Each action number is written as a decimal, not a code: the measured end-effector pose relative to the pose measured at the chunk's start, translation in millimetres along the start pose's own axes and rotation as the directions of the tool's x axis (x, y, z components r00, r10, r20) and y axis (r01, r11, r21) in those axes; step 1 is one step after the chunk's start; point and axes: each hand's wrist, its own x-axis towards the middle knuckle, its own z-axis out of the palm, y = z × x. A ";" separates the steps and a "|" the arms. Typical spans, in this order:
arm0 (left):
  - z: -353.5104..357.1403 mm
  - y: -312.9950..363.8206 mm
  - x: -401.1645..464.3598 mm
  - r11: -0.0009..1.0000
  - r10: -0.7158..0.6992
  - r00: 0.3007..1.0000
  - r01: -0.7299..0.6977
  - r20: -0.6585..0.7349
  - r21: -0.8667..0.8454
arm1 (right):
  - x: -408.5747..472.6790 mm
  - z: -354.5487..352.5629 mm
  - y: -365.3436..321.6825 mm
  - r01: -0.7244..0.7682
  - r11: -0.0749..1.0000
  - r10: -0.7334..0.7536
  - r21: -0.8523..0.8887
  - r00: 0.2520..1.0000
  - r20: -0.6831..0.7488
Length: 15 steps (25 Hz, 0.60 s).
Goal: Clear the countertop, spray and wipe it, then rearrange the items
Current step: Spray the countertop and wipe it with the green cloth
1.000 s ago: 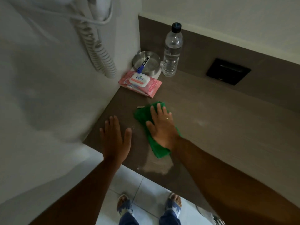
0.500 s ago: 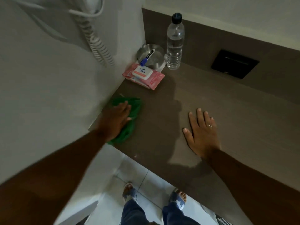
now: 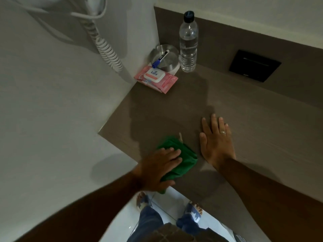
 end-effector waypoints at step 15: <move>31.3 132.5 22.2 0.942 0.336 0.940 -0.334 0.052 -0.045 | 1.6 -17.6 17.6 -0.012 0.911 0.020 0.413 1.000 -0.016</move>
